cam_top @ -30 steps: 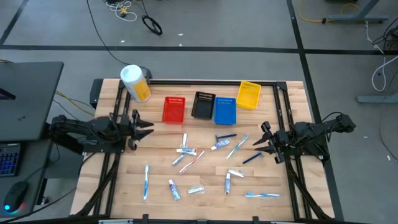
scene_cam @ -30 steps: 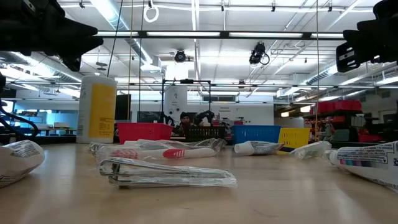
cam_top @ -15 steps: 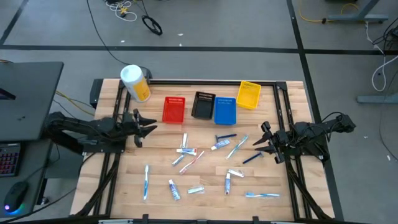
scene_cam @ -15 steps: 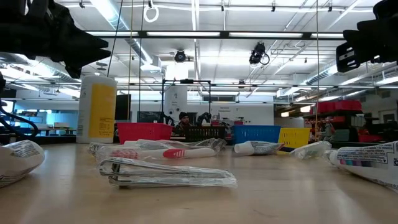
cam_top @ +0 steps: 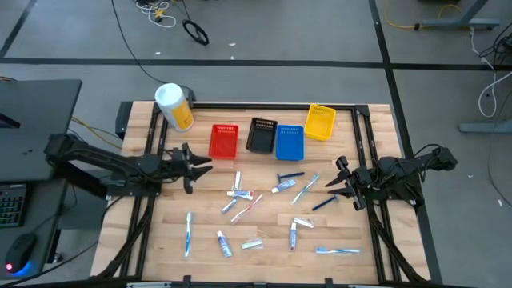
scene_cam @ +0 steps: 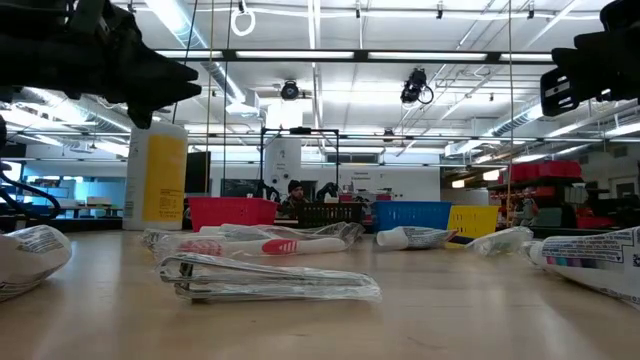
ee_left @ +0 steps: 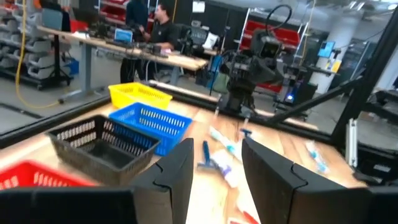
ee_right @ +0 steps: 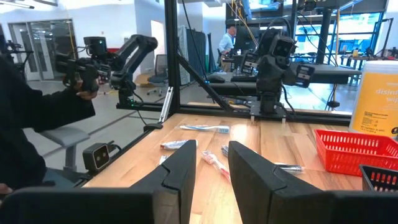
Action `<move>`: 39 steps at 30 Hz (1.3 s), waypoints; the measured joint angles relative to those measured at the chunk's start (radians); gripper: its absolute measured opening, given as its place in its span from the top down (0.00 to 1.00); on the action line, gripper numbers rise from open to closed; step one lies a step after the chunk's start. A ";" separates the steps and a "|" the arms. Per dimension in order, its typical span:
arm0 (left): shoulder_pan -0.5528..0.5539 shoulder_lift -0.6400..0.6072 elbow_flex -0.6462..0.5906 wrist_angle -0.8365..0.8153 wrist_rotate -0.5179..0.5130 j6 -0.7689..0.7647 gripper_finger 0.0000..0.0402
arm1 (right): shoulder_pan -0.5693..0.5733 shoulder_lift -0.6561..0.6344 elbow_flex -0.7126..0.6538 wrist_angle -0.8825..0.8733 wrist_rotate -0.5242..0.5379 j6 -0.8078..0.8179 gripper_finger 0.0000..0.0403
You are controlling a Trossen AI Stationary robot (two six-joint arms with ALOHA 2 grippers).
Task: Pick & Place Travel size toiletries
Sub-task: Put the blue toothbrush into the red bin
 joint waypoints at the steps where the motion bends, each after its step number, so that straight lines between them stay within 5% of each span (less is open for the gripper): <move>1: 0.000 0.019 0.000 0.027 0.000 0.000 0.64 | 0.000 0.000 0.000 0.000 0.000 0.000 0.74; 15: 0.000 0.158 0.011 0.095 -0.039 -0.045 0.64 | 0.000 0.000 0.000 0.000 0.000 0.000 0.74; 39: 0.000 0.169 0.011 0.085 -0.002 -0.080 0.64 | 0.000 0.000 0.000 0.000 0.000 0.000 0.74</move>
